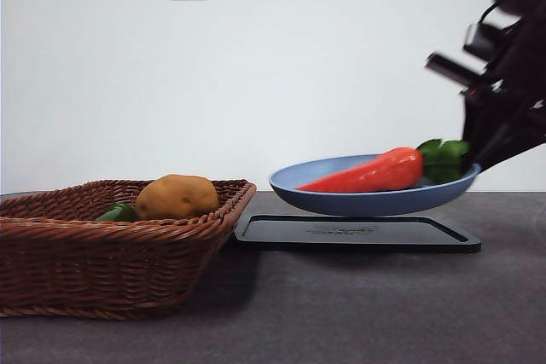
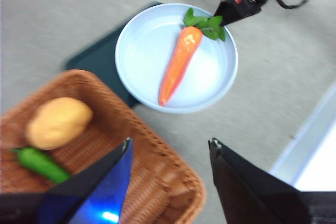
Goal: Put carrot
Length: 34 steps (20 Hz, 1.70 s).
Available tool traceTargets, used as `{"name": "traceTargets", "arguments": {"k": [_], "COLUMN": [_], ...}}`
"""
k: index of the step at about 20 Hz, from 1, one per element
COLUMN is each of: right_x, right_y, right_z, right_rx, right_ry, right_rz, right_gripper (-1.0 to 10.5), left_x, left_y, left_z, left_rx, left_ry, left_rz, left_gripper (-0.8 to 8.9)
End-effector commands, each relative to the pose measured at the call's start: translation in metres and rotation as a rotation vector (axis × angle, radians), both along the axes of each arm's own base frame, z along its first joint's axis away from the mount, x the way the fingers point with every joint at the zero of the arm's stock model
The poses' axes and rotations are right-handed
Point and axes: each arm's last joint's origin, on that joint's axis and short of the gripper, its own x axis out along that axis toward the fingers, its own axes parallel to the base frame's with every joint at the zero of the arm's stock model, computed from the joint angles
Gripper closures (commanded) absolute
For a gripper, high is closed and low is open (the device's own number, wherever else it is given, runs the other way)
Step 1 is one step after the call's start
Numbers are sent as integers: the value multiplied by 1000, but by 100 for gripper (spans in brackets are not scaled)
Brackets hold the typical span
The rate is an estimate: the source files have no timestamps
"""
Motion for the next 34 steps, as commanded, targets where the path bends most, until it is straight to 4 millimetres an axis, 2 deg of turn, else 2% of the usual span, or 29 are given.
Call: {"name": "traceTargets", "arguments": {"k": [1, 3, 6, 9, 14, 18, 23, 26, 29, 31, 34], "right_x": [36, 56, 71, 74, 75, 72, 54, 36, 14, -4, -23], "right_y": [1, 0, 1, 1, 1, -2, -17, -24, -26, -22, -15], "right_z": [-10, -21, -38, -44, -45, -38, -1, 28, 59, 79, 97], "right_rx": [-1, 2, -2, -3, -6, -4, -4, -8, -25, -40, -41], "right_ry": [-2, 11, 38, 40, 35, 33, 16, -9, -72, -118, -154], "right_rz": [-1, -12, -15, -15, -18, -24, -58, -62, -30, 12, 47], "right_gripper": [943, 943, 943, 923, 735, 740, 749, 812, 912, 943, 943], "left_x": [0, 0, 2, 2, 3, 6, 29, 50, 74, 86, 94], "left_y": [-1, -1, -3, -4, -4, -8, -21, -29, -31, -27, -17], "left_z": [5, 5, 6, 7, 8, 15, 19, 15, 4, -4, -9], "left_rx": [-9, -8, -22, -35, -45, -101, -104, -115, -86, -35, 33], "left_ry": [-17, -17, -28, -39, -48, -109, -288, -327, -318, -309, -292], "left_rz": [18, 18, 17, 17, 17, 17, 206, 277, 334, 358, 382], "left_gripper": [555, 555, 555, 555, 555, 555, 557, 569, 808, 807, 807]}}
